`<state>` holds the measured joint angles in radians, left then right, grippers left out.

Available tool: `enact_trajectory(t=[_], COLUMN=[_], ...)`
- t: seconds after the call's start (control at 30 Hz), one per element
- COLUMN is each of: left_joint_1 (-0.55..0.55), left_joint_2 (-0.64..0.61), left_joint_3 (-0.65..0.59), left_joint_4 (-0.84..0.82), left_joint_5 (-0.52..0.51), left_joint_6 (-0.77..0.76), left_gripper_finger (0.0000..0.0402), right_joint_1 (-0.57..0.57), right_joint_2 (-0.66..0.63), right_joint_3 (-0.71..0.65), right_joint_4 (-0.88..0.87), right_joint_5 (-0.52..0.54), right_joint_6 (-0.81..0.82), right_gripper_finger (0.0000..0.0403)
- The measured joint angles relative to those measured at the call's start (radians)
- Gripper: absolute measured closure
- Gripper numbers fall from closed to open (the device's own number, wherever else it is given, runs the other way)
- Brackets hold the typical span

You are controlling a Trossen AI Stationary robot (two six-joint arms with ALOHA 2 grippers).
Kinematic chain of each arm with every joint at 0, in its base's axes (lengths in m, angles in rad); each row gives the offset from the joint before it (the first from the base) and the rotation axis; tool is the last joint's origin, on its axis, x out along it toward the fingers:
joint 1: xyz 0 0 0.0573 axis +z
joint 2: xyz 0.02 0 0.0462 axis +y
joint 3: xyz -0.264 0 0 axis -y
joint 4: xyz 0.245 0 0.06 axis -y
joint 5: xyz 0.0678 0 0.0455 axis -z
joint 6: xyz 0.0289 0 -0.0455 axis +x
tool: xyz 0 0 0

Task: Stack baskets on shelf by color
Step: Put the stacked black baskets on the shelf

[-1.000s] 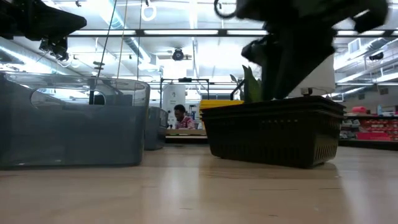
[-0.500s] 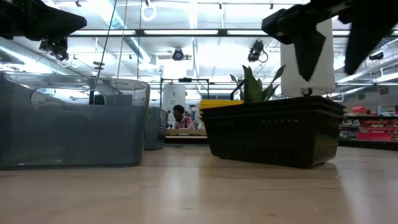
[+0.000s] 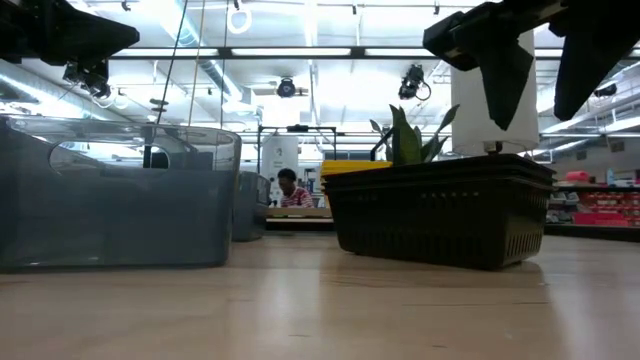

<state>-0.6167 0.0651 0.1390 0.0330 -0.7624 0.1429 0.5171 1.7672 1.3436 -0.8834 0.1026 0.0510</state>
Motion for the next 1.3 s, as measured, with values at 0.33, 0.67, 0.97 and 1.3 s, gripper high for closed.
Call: enact_trajectory(t=[0.33,0.67,0.97,1.3], left_joint_1=[0.000,0.000,0.000,0.000], left_joint_2=[0.000,0.000,0.000,0.000], left_joint_3=[0.000,0.000,0.000,0.000], left_joint_4=[0.000,0.000,0.000,0.000], left_joint_5=[0.000,0.000,0.000,0.000], left_joint_6=[0.000,0.000,0.000,0.000], left_gripper_finger=[0.0373,0.0363,0.0373,0.0363], right_joint_1=[0.000,0.000,-0.001,-0.007], right_joint_2=[0.000,0.000,0.000,0.000], right_joint_3=[-0.038,-0.160,-0.261,-0.336], right_joint_4=[0.063,0.201,0.341,0.465], right_joint_5=[0.008,0.007,0.062,0.088], right_joint_6=[-0.021,-0.034,-0.089,-0.126], right_gripper_finger=[0.0218,0.0220,0.0232,0.0300])
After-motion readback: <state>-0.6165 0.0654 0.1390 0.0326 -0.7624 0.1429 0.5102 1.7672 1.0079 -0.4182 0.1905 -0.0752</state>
